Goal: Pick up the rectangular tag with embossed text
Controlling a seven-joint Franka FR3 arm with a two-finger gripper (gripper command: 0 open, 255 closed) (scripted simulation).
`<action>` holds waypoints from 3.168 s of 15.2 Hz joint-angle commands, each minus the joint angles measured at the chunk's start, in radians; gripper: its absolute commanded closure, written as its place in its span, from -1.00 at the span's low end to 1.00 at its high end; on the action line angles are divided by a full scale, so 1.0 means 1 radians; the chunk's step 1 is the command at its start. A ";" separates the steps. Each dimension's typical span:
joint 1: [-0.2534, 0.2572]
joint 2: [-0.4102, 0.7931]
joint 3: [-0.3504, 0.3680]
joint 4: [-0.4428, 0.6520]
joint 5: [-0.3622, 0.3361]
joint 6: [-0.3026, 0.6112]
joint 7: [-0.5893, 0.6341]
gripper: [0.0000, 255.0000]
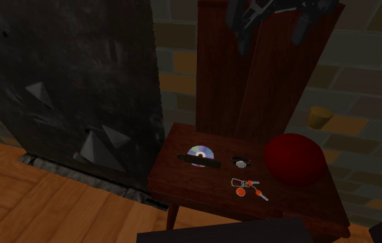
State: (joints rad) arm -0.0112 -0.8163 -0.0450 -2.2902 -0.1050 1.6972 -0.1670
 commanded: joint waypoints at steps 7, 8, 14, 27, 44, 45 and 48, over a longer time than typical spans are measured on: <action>0.055 0.041 -0.080 -0.160 -0.022 0.184 -0.177 -1.00; 0.064 0.053 -0.094 -0.182 -0.026 0.216 -0.207 -1.00; 0.120 0.159 -0.182 -0.292 -0.047 0.410 -0.390 -1.00; 0.300 0.588 -0.388 -0.371 0.036 0.850 -0.871 -1.00; 0.301 1.114 -0.264 -0.262 0.630 1.147 -1.566 -1.00; 0.300 1.114 -0.263 -0.262 0.630 1.147 -1.566 -1.00; 0.303 1.112 -0.265 -0.263 0.627 1.146 -1.562 1.00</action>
State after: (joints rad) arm 0.2926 0.2951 -0.3107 -2.5531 0.5210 2.8426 -1.7280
